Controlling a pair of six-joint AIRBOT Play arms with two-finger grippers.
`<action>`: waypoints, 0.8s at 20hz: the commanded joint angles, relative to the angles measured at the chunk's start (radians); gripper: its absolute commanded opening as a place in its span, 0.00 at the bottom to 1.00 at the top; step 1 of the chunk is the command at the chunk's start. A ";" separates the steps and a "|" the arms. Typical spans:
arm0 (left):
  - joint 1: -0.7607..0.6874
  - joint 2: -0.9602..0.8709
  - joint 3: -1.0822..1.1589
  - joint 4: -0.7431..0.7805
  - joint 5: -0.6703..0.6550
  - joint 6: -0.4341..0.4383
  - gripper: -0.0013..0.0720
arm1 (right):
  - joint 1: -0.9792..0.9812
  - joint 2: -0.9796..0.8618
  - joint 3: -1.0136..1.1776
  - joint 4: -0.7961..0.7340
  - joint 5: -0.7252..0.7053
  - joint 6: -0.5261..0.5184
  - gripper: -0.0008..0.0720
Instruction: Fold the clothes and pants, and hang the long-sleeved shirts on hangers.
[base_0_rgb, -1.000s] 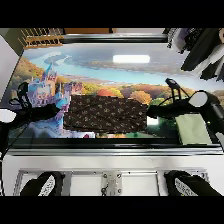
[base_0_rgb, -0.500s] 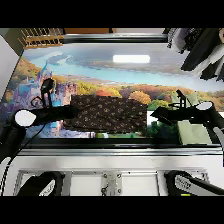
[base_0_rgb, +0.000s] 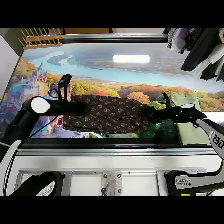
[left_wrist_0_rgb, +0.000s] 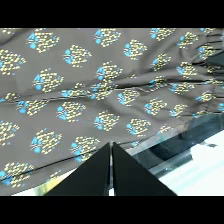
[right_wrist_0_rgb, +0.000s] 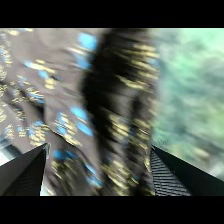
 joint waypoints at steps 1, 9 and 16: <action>-0.005 -0.052 0.071 0.000 -0.057 -0.001 0.03 | 0.087 -0.037 0.027 0.013 -0.035 0.001 0.98; -0.005 -0.055 0.073 0.000 -0.056 -0.001 0.03 | 0.214 -0.037 0.048 0.034 -0.048 -0.031 0.26; -0.005 -0.055 0.073 0.001 -0.056 0.000 0.03 | 0.073 0.072 0.323 -0.177 -0.031 0.211 0.02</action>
